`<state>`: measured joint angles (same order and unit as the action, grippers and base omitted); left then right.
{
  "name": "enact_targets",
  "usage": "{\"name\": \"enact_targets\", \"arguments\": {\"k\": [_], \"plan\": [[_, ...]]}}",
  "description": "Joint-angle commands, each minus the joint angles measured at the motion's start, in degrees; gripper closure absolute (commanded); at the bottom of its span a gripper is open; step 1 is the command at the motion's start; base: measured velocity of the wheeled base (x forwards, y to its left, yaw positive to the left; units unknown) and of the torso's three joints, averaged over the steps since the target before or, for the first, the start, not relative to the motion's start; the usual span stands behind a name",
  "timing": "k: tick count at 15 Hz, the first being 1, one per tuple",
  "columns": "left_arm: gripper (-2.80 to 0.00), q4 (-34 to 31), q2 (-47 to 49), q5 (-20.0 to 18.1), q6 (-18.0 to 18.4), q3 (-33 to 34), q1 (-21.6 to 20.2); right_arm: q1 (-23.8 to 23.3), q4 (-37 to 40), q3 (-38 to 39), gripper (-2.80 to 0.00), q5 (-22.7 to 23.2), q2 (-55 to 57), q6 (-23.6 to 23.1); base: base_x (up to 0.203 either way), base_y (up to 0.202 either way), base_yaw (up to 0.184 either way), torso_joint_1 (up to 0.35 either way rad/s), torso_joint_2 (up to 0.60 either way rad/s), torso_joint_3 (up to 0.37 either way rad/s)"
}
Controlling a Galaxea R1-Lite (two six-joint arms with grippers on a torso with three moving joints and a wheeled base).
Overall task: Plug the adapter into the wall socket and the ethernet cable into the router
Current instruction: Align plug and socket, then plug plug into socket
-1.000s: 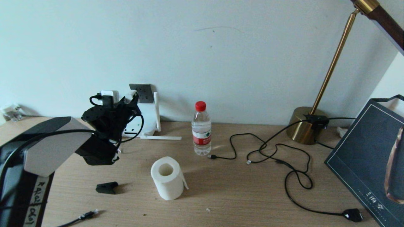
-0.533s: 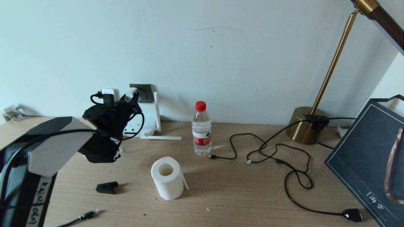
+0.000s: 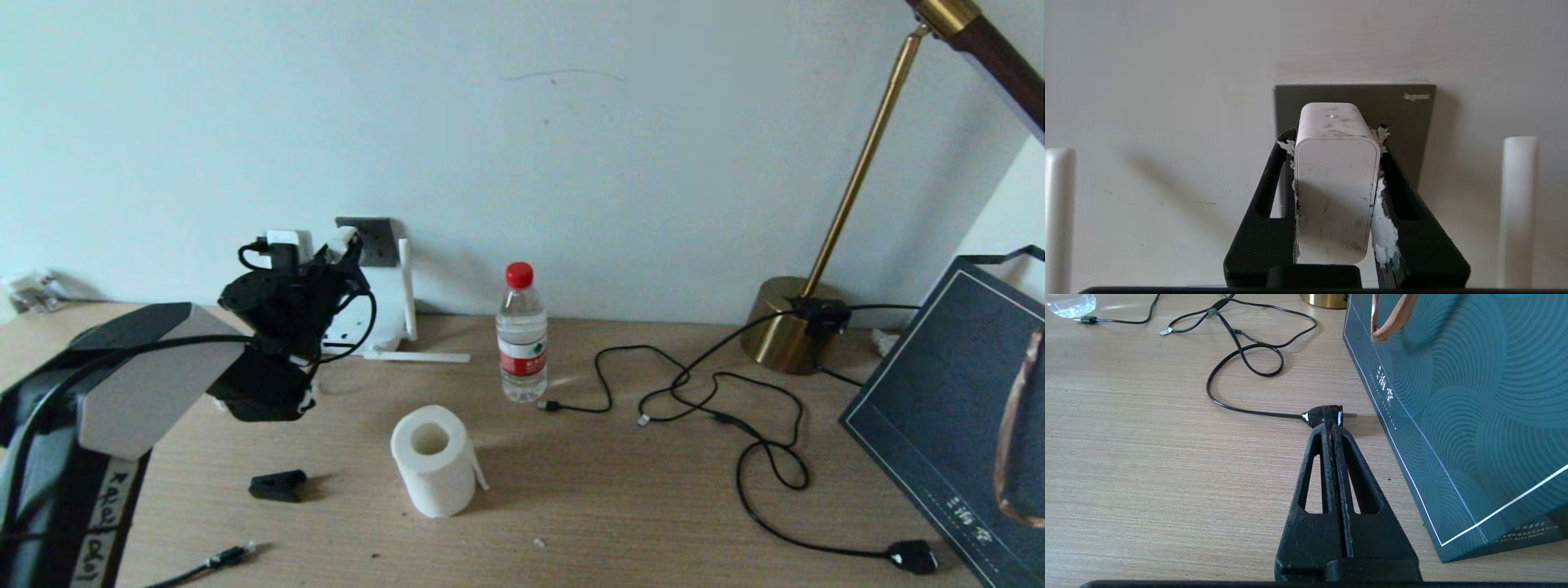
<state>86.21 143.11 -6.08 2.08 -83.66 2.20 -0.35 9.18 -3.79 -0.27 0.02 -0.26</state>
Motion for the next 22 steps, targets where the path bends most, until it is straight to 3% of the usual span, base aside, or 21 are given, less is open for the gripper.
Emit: {"name": "enact_targets", "arguments": {"k": [1, 22], "plan": [[0.0, 0.4, 0.2, -0.1, 0.1, 0.2, 0.3, 0.0, 0.0, 0.0, 0.0, 0.0, 0.1, 0.0, 0.0, 0.0, 0.0, 0.0, 0.0, 0.0], [0.0, -0.3, 1.9, 1.0, 0.9, -2.0, 0.1, 0.0, 0.0, 0.0, 0.0, 0.0, 0.1, 0.0, 0.0, 0.0, 0.0, 0.0, 0.0, 0.0]]}}
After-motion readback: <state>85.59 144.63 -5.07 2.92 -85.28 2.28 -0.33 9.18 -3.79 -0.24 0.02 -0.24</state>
